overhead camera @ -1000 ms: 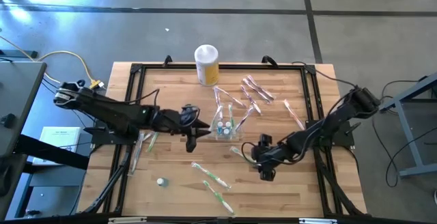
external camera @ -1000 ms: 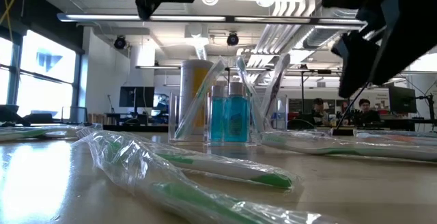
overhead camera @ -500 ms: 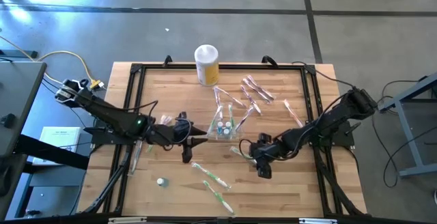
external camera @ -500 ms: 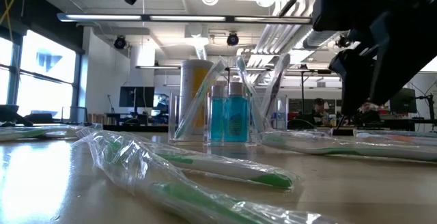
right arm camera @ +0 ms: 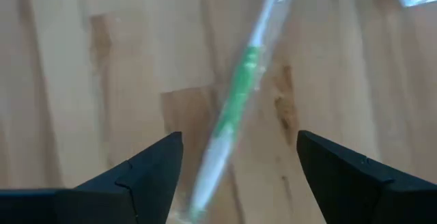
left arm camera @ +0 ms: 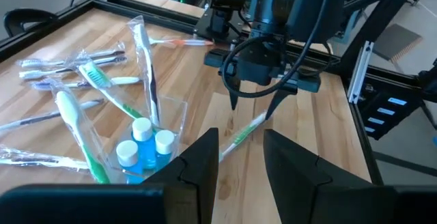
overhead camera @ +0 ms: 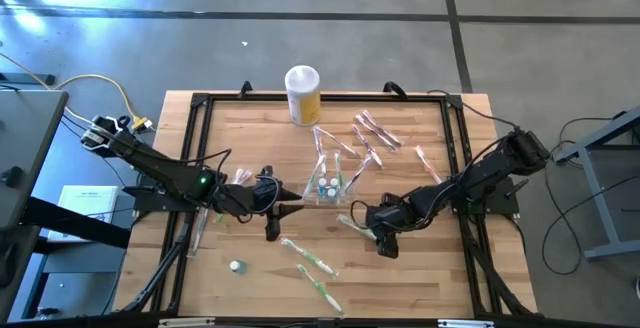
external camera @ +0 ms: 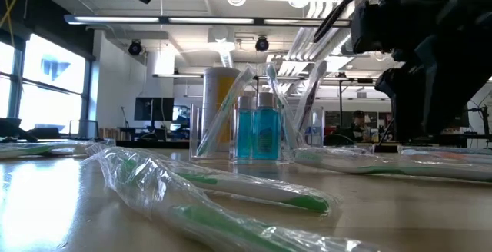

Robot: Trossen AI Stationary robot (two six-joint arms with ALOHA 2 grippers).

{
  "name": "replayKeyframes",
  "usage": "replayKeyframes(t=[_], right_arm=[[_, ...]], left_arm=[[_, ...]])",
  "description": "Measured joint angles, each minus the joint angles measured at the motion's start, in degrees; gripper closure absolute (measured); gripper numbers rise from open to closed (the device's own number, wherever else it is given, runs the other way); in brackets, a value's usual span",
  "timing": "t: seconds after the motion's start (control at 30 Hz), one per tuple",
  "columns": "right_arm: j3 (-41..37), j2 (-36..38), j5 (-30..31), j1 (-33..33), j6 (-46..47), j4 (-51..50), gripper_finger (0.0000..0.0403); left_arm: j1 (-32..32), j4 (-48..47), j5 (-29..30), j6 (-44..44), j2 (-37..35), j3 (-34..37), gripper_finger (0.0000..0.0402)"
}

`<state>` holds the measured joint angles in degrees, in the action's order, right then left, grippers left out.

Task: Pick & Place toothbrushing station
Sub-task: Put the green toothbrush into the transparent organizer

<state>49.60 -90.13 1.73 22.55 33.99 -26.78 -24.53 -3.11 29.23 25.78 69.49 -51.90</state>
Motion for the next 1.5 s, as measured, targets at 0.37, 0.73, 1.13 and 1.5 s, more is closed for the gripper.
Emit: replayKeyframes(t=[0.37, 0.73, 1.13, 1.5], right_arm=[[0.04, -5.22, -4.73, -2.11, -4.28, 4.53, 0.0165], [0.07, -7.65, -7.95, -3.67, -5.35, 5.91, 0.0255], [0.11, -7.76, -11.74, -3.51, -4.21, 6.86, 0.0391], [-0.09, -3.15, -3.38, -1.62, -4.02, 1.66, 0.0401]], left_arm=[[0.04, 0.01, -0.08, 0.00, 0.04, 0.00, 0.0288], [0.04, -0.12, -0.08, 0.00, 0.82, 0.00, 0.0288], [0.11, 0.18, -0.13, 0.02, 1.70, -0.02, 0.0288], [0.11, 0.20, -0.14, -0.07, 1.70, -0.02, 0.0288]])
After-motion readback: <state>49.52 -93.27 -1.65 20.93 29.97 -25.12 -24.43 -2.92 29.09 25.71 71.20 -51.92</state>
